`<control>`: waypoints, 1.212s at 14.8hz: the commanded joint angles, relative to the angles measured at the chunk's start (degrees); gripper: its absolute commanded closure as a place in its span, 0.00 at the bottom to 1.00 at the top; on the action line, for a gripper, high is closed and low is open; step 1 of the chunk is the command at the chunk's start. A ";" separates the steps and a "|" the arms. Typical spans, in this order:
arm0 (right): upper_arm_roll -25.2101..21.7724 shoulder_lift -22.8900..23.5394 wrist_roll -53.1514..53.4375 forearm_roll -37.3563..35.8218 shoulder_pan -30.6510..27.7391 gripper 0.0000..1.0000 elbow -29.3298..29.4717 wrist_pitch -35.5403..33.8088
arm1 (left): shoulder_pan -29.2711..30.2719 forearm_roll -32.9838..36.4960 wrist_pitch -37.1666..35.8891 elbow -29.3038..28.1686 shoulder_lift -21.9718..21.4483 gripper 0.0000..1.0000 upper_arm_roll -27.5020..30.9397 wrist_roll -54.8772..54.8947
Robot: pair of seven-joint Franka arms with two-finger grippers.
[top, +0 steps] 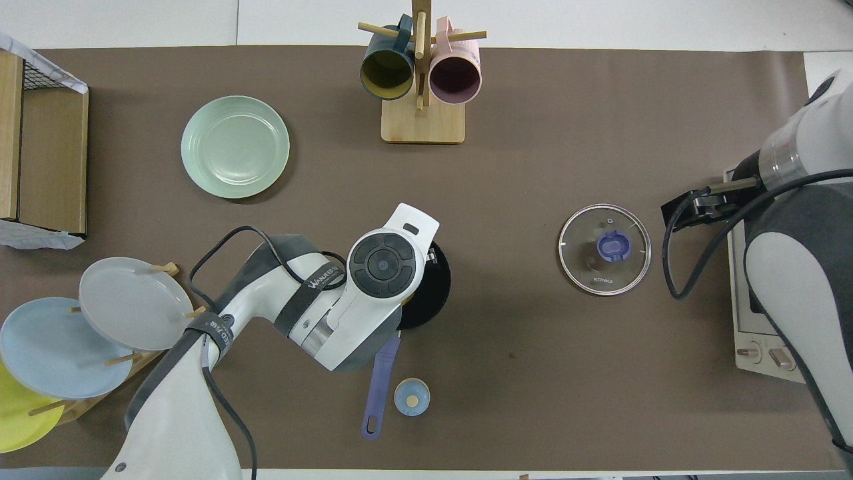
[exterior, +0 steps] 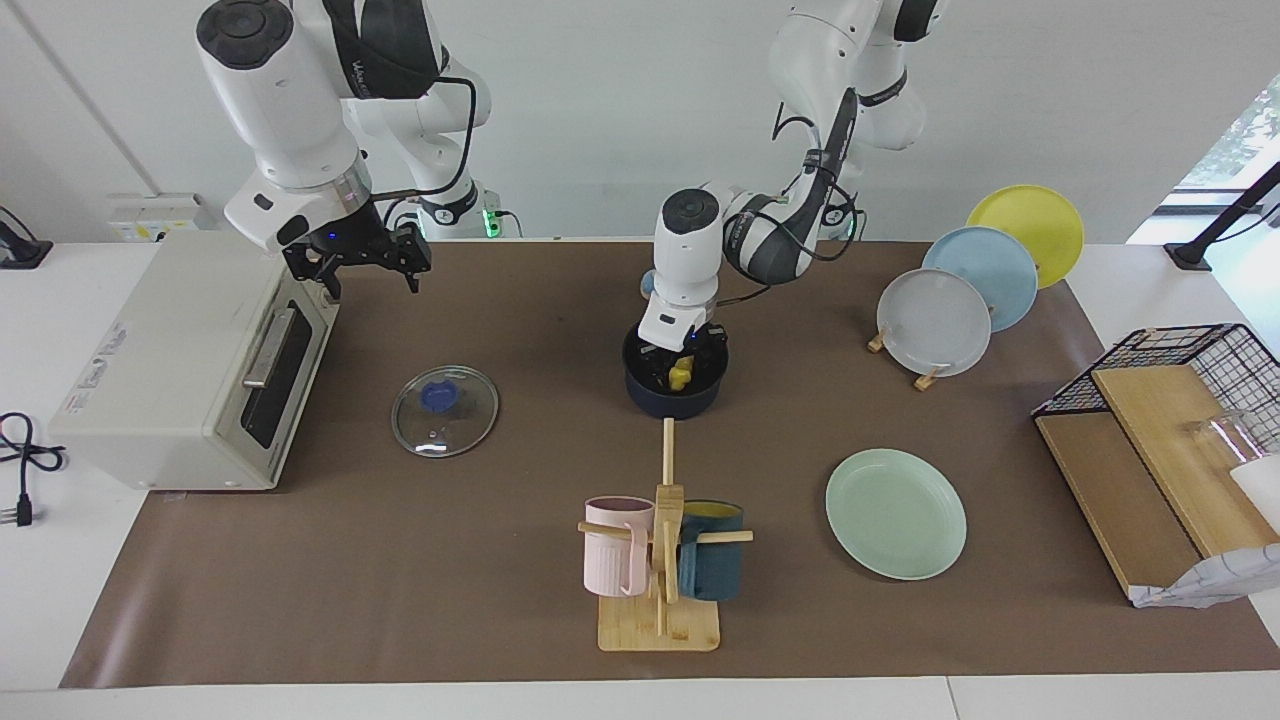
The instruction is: Transfer potato from pot to plate
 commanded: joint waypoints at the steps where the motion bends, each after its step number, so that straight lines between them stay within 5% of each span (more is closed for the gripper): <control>1: 0.48 -1.75 0.66 1.03 -2.54 0.00 -0.23 -2.24 | -0.38 1.30 0.94 -0.22 -0.19 1.00 0.67 -0.65; 11: 0.74 -3.25 0.31 1.30 -3.86 0.00 -1.55 -0.50 | -0.38 1.30 -3.88 0.22 -4.31 1.00 0.40 -0.39; 18: 1.88 -2.28 0.40 1.30 -5.71 0.00 -0.76 -1.37 | 1.72 0.51 -14.34 6.89 -7.31 1.00 0.49 2.59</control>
